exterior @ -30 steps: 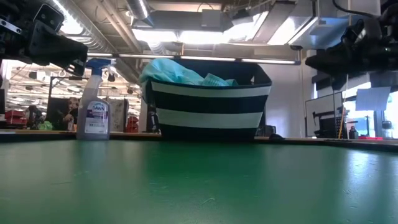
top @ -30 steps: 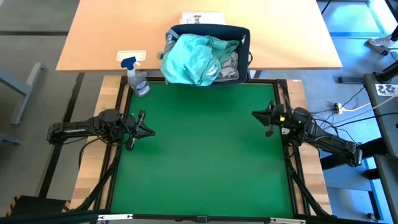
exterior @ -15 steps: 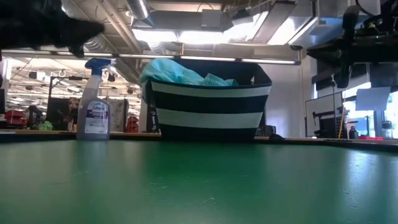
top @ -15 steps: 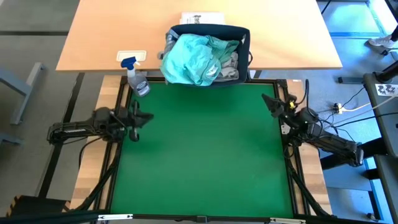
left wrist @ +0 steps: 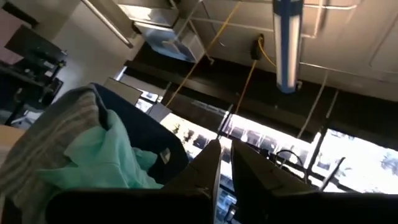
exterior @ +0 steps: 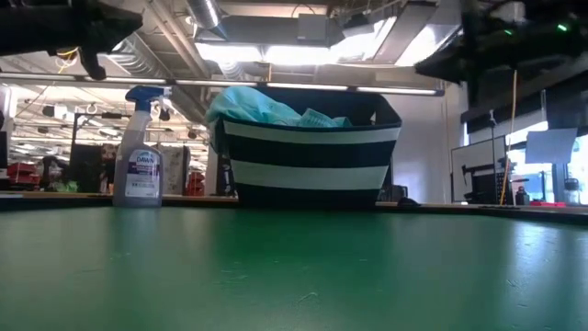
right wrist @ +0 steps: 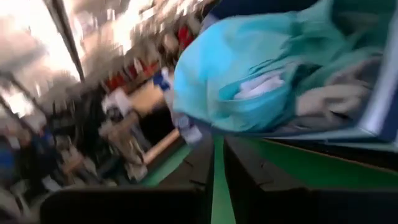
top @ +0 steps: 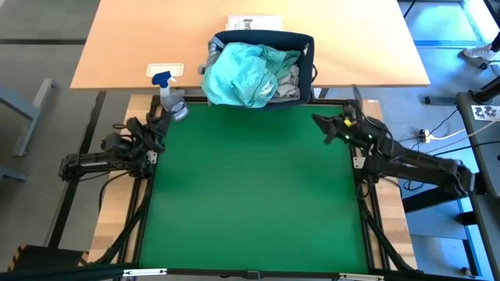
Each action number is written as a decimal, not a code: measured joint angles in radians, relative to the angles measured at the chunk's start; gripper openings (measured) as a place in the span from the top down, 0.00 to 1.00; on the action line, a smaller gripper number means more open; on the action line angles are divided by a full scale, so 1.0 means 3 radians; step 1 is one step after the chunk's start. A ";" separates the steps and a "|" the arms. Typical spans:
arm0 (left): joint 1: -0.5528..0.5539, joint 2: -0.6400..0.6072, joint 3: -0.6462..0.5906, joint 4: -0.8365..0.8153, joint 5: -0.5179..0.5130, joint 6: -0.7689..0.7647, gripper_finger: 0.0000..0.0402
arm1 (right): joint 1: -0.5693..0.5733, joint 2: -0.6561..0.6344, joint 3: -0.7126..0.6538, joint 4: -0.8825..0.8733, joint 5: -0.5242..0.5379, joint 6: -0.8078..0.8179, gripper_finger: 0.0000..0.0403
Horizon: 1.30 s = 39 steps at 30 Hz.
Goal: Fold laundry
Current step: Remove the blue short from the blue laundry bin
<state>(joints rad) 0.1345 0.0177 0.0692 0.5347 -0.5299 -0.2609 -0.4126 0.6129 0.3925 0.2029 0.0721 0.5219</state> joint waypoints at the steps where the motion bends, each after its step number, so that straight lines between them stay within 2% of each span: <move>1: 0.0000 0.0000 0.0000 0.0021 -0.0025 -0.0001 0.91 | 0.0000 0.0144 0.0133 -0.0058 -0.0025 -0.0101 0.91; 7: 0.0003 0.0000 0.0000 0.0300 -0.0064 0.0200 0.91 | 0.0000 0.0924 0.0853 -0.0085 -0.0029 -0.0710 0.91; 12: 0.0003 0.0000 0.0000 0.0422 -0.0287 0.0544 0.91 | -0.0001 0.1449 0.1355 0.0055 0.0382 -0.1036 0.91; 16: 0.0003 0.0005 0.0000 0.0368 -0.0288 0.0638 0.91 | -0.0042 0.1868 0.1815 -0.0281 0.0507 -0.1355 0.89; 19: 0.0003 0.0006 0.0000 0.0328 -0.0289 0.0644 0.91 | -0.0124 0.2214 0.2245 -0.0826 0.0360 -0.1393 0.80; 23: 0.0003 0.0006 0.0000 0.0290 -0.0288 0.0642 0.91 | -0.0212 0.2781 0.2820 -0.1547 0.0263 -0.1434 0.62; 27: 0.0003 0.0006 0.0000 0.0264 -0.0288 0.0641 0.91 | -0.0271 0.3199 0.3291 -0.1938 0.0042 -0.1770 0.45; 30: 0.0003 0.0006 0.0000 0.0264 -0.0287 0.0640 0.91 | -0.0272 0.3469 0.3465 -0.2067 0.0021 -0.2006 0.36; 34: 0.0003 0.0006 0.0000 0.0262 -0.0287 0.0640 0.91 | -0.0276 0.3706 0.3596 -0.2030 0.0122 -0.2225 0.31; 39: 0.0003 0.0006 0.0000 0.0259 -0.0287 0.0640 0.91 | -0.0341 0.3928 0.3612 -0.1915 0.0319 -0.2283 0.33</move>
<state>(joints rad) 0.1352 0.0196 0.0692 0.6125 -0.6159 -0.0688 -0.5149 1.7913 1.4761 -0.3716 0.1678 -0.1631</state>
